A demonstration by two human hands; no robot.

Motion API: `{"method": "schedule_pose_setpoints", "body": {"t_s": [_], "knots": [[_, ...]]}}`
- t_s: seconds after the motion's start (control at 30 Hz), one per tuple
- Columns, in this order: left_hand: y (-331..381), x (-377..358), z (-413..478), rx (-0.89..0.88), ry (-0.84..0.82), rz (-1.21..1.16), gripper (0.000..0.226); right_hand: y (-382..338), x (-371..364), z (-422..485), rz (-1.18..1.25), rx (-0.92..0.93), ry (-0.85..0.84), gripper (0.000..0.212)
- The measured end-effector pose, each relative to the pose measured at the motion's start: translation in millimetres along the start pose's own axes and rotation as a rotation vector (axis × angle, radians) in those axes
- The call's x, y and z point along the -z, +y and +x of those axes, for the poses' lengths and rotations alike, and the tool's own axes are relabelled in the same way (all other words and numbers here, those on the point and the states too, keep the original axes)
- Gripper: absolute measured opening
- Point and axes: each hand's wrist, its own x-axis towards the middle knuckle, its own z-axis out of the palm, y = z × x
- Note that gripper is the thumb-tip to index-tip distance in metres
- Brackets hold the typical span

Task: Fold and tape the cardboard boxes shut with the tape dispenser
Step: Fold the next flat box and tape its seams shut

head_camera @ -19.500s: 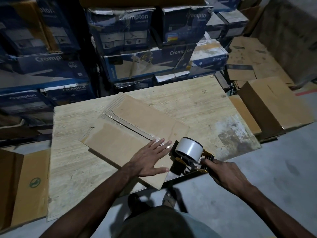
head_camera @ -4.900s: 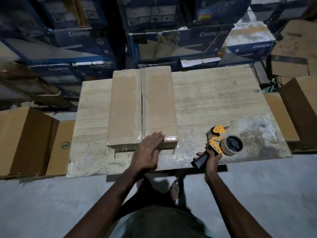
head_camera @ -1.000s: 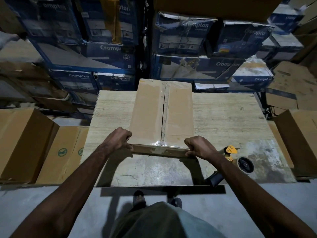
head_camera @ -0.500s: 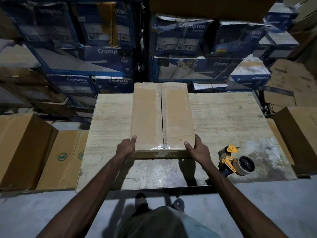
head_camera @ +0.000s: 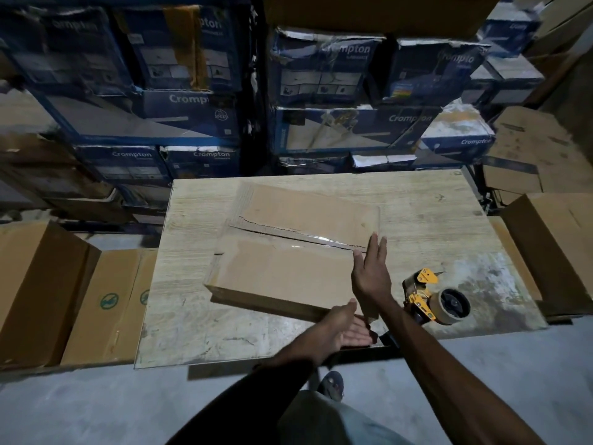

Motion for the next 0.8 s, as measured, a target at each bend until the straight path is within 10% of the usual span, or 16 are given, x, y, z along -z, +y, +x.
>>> {"method": "schedule_pose_setpoints", "body": {"t_s": [0.13,0.33,0.5,0.8], "knots": [[21,34,-24,-0.158,0.135,0.532,0.06,6,5,-28,0.015,-0.102,-0.057,0.076],[93,156,-64,-0.753,1.132,0.961,0.033,5,-2,-79,-0.044,-0.095,-0.103,0.093],[94,246,-39,-0.383,1.088,0.809,0.051,2,-14,-88,0.085,-0.159,-0.1,0.081],[36,200,-51,-0.387,1.119,0.213,0.037,33,21,14,-0.076,0.04,-0.156,0.07]]}}
